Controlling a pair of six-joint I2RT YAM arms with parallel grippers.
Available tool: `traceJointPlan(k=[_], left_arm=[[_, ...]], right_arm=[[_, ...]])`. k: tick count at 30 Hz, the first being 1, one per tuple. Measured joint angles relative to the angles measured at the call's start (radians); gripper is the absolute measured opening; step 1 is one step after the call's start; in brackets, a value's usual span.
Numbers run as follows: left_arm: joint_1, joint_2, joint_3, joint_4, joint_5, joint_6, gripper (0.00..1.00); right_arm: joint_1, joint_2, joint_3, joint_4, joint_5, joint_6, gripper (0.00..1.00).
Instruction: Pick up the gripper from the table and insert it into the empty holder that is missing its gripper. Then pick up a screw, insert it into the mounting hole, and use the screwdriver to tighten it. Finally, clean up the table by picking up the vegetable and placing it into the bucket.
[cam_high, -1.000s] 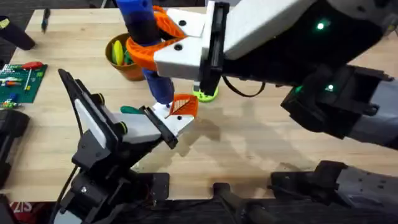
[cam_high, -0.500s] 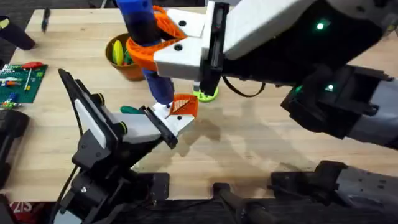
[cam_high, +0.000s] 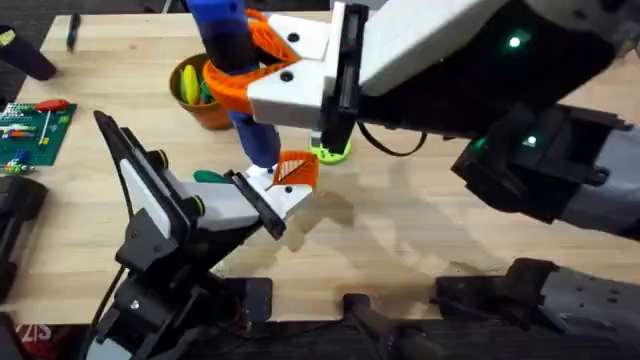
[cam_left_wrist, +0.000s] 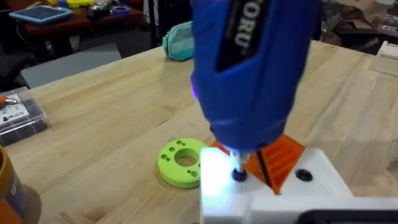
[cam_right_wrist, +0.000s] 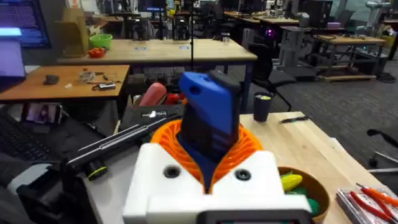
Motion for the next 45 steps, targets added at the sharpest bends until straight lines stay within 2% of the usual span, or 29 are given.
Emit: traceJointPlan(k=[18,31,45], left_arm=[[0.000,0.000,0.000,0.000,0.000,-0.004,0.008],[0.000,-0.001,0.000,0.000,0.000,-0.003,0.008],[0.000,-0.001,0.000,0.000,0.000,-0.003,0.008]], right_arm=[[0.000,0.000,0.000,-0.013,0.000,-0.003,0.031],[0.001,-0.003,-0.005,0.114,-0.004,-0.003,0.031],[0.001,-0.027,-0.005,0.077,-0.004,-0.003,0.031]])
